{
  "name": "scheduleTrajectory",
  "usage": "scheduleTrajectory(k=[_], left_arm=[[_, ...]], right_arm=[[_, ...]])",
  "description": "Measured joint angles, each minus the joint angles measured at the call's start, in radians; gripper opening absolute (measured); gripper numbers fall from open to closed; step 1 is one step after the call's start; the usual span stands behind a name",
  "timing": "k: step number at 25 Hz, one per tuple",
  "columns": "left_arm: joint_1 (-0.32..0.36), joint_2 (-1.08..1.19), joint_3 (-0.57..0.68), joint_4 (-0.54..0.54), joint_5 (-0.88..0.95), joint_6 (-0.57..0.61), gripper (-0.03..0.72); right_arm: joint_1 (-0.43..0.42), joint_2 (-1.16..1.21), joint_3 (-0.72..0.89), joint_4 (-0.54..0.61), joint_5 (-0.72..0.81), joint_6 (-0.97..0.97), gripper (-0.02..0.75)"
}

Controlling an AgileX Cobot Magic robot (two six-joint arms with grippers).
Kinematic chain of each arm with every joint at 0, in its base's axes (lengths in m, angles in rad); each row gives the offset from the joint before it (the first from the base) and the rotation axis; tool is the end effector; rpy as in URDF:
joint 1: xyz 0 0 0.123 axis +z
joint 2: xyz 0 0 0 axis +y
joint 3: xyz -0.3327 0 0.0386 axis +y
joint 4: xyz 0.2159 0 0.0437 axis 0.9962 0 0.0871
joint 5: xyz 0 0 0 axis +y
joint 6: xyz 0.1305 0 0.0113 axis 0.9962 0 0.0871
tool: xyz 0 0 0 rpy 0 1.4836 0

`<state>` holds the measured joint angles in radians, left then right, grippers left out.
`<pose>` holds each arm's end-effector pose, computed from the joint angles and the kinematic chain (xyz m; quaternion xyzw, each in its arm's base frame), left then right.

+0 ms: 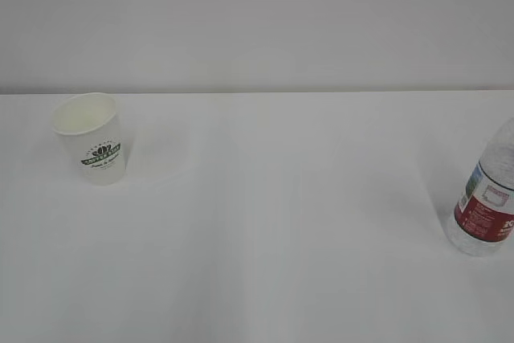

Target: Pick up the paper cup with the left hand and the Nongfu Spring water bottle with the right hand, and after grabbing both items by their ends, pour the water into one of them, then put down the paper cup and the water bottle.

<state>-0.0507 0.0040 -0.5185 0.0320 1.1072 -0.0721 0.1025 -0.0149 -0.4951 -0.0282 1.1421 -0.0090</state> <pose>-0.0513 0.0064 0.2437 -0.0103 0.8613 -0.0152 0.5078 -0.0536 -0.0089 0.2322 -0.0474 0.8699 0.0089 0.4908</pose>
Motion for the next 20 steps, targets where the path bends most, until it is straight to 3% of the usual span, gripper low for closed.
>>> scheduleTrajectory(k=[20], left_arm=[[0.000, 0.000, 0.000, 0.000, 0.000, 0.000, 0.507]], right_arm=[[0.000, 0.000, 0.000, 0.000, 0.000, 0.000, 0.540]])
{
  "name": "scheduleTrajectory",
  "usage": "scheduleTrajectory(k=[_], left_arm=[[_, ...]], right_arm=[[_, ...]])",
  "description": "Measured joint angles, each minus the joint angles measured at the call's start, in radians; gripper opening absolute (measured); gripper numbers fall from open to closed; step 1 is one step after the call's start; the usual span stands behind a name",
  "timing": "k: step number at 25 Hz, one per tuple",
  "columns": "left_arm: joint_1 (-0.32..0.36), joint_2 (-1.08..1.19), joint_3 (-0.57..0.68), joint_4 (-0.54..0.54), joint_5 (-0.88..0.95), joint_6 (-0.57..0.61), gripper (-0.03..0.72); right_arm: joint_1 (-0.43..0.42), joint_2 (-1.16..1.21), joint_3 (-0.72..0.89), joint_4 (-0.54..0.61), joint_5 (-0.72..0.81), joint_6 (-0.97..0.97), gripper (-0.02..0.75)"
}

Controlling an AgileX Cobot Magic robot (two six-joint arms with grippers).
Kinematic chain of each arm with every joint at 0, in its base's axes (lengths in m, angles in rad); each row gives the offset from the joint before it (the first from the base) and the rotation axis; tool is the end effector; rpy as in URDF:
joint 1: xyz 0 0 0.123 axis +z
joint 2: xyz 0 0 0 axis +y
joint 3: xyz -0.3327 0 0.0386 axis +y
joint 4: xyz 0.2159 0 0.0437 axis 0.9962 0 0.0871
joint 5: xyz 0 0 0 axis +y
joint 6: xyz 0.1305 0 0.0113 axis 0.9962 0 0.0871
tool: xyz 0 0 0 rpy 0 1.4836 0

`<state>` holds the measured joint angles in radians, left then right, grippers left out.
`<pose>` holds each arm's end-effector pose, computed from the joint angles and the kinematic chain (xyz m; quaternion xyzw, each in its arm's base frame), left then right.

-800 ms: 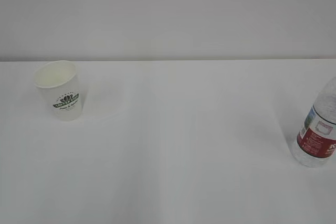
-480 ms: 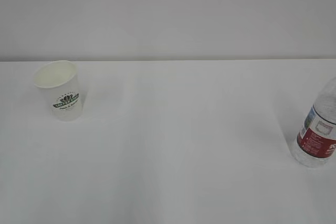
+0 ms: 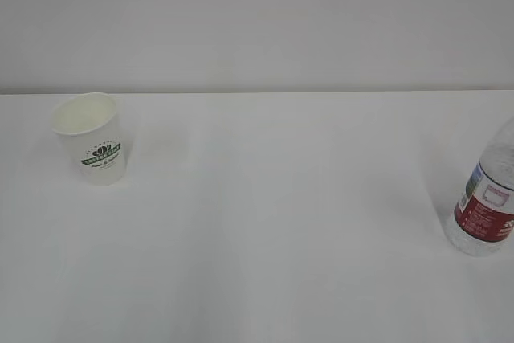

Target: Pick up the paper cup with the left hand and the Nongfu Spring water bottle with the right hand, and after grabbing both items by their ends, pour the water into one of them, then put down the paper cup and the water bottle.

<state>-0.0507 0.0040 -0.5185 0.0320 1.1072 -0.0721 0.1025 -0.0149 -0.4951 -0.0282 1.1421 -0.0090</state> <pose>-0.0513 0.0064 0.2437 -0.0103 0.8613 -0.0152 0.5078 -0.0536 -0.0089 0.2322 -0.0474 0.8699 0.0089 0.4908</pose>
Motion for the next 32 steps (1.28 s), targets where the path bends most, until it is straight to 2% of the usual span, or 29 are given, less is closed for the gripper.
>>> scheduleTrajectory(k=[25, 32], left_arm=[[0.000, 0.000, 0.000, 0.000, -0.002, 0.000, 0.507], [0.000, 0.005, -0.030, 0.024, -0.076, 0.000, 0.507]], right_arm=[[0.000, 0.000, 0.000, 0.000, 0.000, 0.000, 0.538], [0.000, 0.000, -0.023, 0.000, -0.046, -0.002, 0.538]])
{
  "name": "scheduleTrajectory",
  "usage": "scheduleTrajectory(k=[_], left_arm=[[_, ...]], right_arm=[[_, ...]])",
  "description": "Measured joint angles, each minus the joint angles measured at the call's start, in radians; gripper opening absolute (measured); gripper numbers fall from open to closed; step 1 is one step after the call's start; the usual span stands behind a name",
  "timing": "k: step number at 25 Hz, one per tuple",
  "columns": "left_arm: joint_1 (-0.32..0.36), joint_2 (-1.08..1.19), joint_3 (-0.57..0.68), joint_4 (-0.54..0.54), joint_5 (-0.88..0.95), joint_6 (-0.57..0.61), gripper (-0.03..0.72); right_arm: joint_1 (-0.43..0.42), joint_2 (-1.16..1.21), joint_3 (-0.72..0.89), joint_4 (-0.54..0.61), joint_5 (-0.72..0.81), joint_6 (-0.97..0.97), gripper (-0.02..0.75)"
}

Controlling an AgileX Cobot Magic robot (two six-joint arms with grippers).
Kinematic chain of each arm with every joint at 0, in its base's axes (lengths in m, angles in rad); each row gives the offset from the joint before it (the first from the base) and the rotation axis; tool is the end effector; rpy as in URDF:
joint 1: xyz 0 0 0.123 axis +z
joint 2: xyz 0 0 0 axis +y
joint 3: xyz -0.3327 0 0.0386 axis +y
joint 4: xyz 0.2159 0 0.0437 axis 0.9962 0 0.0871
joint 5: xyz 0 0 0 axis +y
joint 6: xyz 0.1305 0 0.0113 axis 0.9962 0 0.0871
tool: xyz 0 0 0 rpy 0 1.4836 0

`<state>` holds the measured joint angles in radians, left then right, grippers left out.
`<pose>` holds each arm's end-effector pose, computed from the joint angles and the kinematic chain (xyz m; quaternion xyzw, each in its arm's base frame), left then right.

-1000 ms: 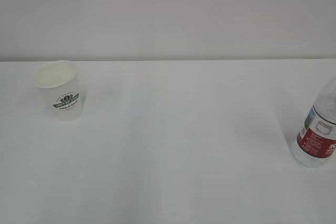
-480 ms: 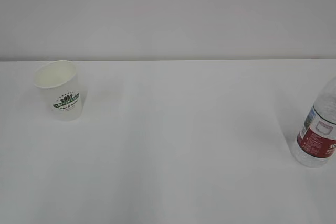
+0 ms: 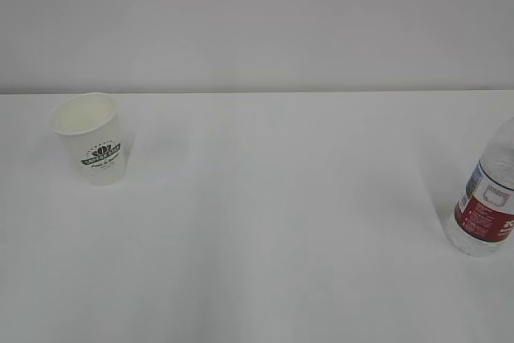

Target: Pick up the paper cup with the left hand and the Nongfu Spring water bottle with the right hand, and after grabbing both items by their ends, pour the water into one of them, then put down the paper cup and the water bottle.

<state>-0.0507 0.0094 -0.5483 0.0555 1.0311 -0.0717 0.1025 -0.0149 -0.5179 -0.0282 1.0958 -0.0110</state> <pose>-0.0488 0.0087 0.2615 -0.0100 0.8345 -0.0060 0.5509 -0.0525 -0.0087 0.2439 -0.0474 0.8524 0.0098 0.5206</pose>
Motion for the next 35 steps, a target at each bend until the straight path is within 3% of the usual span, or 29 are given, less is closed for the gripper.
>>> scheduleTrajectory(k=[5, 13, 25, 35], left_arm=[[0.000, 0.050, -0.002, 0.000, -0.069, 0.002, 0.507], [0.000, 0.165, -0.002, 0.004, -0.328, 0.002, 0.507], [0.000, 0.378, -0.002, 0.006, -0.657, 0.002, 0.507], [0.000, 0.524, -0.002, 0.006, -0.827, 0.004, 0.507]], right_arm=[[0.000, 0.000, -0.012, 0.000, -0.100, 0.000, 0.537], [0.000, 0.011, -0.013, 0.000, -0.202, -0.002, 0.536], [0.000, 0.236, -0.013, -0.003, -0.408, -0.002, 0.536], [0.000, 0.387, -0.013, 0.002, -0.651, -0.002, 0.535]])
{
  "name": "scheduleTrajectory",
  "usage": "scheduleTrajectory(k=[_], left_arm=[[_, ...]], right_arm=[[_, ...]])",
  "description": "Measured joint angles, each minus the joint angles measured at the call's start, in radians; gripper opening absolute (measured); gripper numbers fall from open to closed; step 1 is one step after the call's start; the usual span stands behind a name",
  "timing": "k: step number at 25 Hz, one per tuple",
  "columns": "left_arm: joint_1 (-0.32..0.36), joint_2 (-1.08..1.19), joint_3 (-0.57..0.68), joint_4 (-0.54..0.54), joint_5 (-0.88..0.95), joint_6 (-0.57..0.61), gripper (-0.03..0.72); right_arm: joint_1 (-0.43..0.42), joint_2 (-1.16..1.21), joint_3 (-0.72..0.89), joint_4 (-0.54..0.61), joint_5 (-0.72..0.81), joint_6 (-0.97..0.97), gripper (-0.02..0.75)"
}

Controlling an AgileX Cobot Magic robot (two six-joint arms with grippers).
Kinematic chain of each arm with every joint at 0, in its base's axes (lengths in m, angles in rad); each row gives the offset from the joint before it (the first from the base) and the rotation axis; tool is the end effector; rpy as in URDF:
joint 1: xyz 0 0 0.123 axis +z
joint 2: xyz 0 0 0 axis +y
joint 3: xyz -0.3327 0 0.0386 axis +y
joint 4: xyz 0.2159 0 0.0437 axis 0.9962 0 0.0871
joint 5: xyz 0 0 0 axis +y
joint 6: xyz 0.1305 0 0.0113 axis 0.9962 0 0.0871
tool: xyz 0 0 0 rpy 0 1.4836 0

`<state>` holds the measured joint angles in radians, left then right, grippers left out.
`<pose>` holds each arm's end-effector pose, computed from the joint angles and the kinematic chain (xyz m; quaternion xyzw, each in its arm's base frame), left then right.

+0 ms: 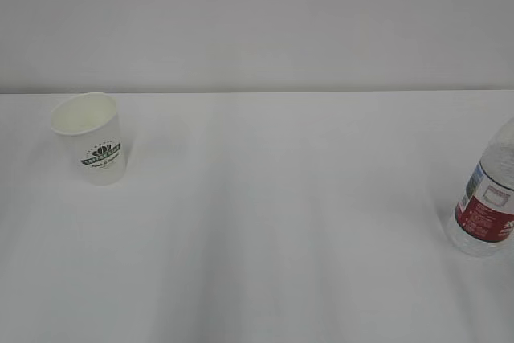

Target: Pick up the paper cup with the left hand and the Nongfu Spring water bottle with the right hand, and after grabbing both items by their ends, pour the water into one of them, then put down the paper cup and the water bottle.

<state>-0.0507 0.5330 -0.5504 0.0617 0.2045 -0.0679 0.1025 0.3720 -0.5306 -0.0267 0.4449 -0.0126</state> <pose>0.0785 -0.0023 0.3596 0.0118 0.7413 -0.0149 0.6709 0.0387 0.0025 0.3311 -0.0502 0.7722 0.0164 0.6332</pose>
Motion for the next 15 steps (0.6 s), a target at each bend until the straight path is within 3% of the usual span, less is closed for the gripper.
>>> scheduleTrajectory(k=[15], left_arm=[[0.000, 0.154, 0.000, 0.012, -0.144, 0.000, 0.465]], right_arm=[[0.000, 0.112, 0.000, -0.042, -0.191, 0.000, 0.535]])
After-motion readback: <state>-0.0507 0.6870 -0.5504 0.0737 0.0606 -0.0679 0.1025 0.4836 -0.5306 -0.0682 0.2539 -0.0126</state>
